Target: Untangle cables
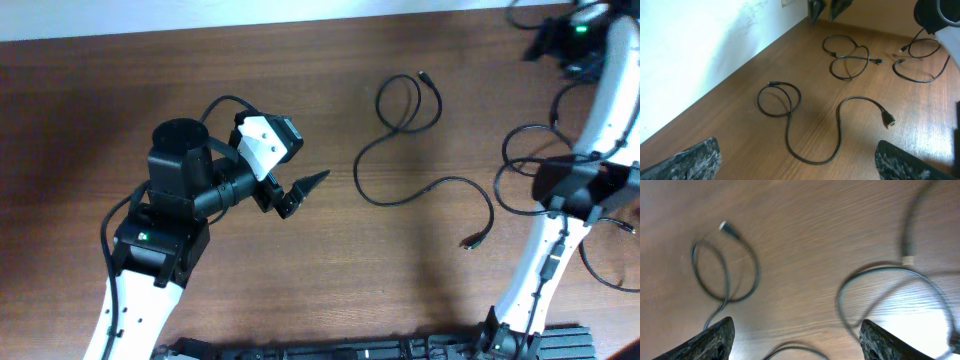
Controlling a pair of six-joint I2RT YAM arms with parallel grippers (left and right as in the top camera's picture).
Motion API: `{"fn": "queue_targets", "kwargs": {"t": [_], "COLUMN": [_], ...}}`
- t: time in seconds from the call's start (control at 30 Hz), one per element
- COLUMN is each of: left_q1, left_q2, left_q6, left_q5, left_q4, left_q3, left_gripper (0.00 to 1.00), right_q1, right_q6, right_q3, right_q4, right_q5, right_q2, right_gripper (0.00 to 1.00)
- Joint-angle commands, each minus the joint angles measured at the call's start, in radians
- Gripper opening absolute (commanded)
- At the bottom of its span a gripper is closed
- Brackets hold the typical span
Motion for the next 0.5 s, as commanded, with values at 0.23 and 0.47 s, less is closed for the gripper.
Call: {"fn": "queue_targets", "kwargs": {"t": [0.23,0.47], "left_q1": [-0.003,-0.003], "left_q2": [0.0,0.0], "left_q6": [0.004,0.004], "left_q5": [0.015,0.015], "left_q4": [0.001,0.001], "left_q3": [0.01,0.01], "left_gripper": [0.99,0.99], "right_q1": [0.225,0.355], "right_q6": [-0.03,-0.103], "right_q3": [-0.399,-0.534], "right_q4": [0.176,0.319], "right_q5": [-0.064,-0.086], "right_q2": [0.007,0.007], "right_gripper": [0.77,0.77]}}
